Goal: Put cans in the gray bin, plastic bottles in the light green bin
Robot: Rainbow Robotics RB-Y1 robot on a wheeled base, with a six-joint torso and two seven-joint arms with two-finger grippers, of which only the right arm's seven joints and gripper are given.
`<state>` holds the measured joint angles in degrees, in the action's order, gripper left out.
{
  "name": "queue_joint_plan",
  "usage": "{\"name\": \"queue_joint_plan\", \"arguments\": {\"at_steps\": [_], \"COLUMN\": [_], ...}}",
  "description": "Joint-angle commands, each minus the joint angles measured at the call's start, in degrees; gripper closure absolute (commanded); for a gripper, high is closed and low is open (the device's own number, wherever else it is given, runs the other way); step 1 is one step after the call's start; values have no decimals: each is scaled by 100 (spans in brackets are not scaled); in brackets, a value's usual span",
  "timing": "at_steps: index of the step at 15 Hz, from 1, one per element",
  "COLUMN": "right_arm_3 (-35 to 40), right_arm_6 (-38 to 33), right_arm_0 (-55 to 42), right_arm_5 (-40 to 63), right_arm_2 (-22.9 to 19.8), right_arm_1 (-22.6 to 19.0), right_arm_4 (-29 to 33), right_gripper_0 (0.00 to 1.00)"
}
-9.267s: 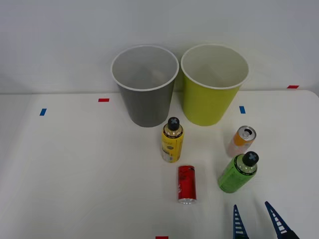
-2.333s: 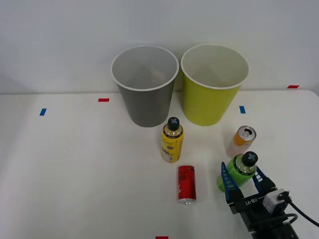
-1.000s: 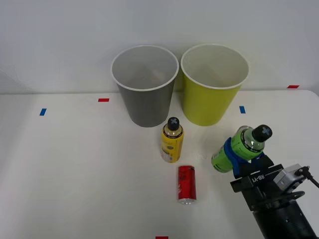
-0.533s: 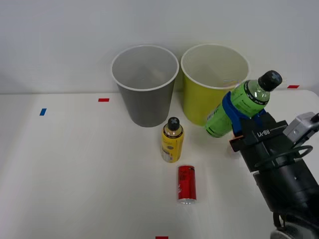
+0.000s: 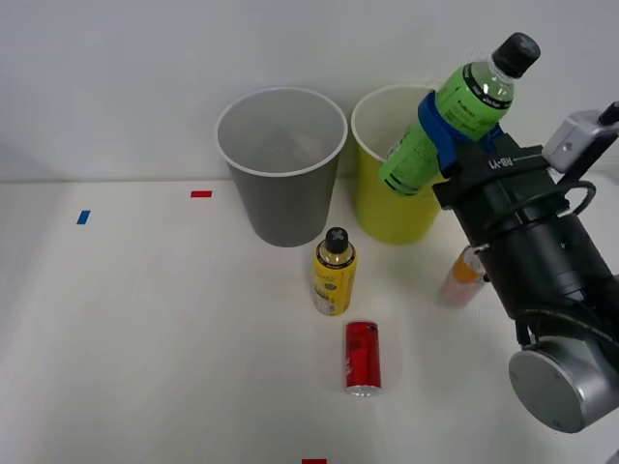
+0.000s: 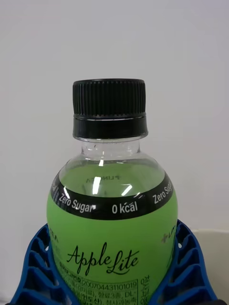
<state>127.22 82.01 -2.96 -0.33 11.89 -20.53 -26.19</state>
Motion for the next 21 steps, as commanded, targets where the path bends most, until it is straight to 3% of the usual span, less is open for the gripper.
{"name": "queue_joint_plan", "arguments": {"at_steps": [1,4,10,12,15,21], "right_arm_3": [-4,-127,-1867,-2140,-2500,-2825], "right_arm_6": [-80,-80,61,166,878,931], "right_arm_0": [788,1359,2642,2889,3038,3258], "right_arm_5": [1466,2477,2231,2231,2231,2178], "right_arm_2": [-574,-908,-1049,-1110,-1110,-1049], "right_arm_1": [348,594,884,857,682,655], "right_arm_4": [-53,-18,70,149,202,184], "right_gripper_0": [100,100,100,100,100,100]}}
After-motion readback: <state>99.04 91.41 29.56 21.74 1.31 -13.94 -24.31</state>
